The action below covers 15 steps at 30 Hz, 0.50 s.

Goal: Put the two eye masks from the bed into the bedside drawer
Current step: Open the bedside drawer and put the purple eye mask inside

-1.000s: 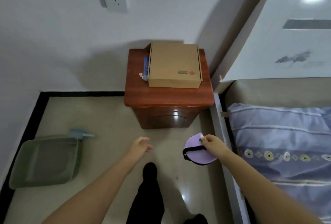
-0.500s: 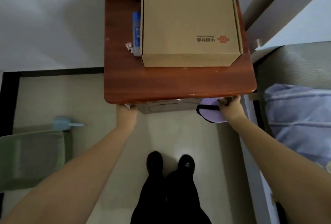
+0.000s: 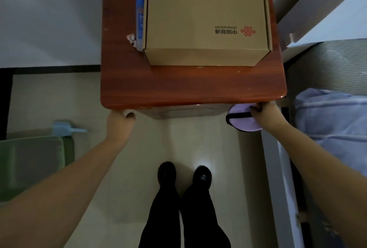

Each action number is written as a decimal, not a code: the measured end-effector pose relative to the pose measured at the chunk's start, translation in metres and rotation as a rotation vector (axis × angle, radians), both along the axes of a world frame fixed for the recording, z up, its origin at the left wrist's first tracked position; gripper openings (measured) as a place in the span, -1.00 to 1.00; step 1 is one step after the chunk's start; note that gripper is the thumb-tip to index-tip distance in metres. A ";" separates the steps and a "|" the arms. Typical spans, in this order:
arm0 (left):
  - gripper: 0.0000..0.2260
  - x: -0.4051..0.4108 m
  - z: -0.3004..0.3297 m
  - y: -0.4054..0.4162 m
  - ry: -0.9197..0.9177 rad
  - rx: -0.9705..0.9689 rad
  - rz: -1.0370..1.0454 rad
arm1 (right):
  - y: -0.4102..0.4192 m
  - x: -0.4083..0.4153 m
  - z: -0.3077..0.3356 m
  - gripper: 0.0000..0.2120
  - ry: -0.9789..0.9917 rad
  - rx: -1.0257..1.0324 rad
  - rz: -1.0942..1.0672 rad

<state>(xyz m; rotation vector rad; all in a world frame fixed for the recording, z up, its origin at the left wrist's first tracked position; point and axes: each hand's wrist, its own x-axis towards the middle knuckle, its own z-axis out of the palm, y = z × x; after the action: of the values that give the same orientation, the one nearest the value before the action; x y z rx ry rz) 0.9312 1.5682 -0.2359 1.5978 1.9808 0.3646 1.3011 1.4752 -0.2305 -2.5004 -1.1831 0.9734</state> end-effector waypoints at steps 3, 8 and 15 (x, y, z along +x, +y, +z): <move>-0.88 -0.010 0.002 -0.010 -0.059 -0.023 -0.018 | -0.018 -0.002 0.001 -0.67 0.010 -0.013 0.032; -0.72 -0.030 0.010 -0.070 -0.193 -0.197 0.026 | -0.077 -0.022 0.006 -0.78 0.056 -0.149 0.021; -0.60 -0.044 -0.004 -0.108 -0.216 -0.326 0.019 | -0.122 -0.041 -0.004 -0.70 0.136 -0.202 -0.027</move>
<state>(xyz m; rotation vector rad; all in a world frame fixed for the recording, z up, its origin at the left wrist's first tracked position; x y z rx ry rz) 0.8873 1.4605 -0.2396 1.2798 1.7862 0.1990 1.2601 1.3532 -0.2349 -2.5438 -1.0548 1.2921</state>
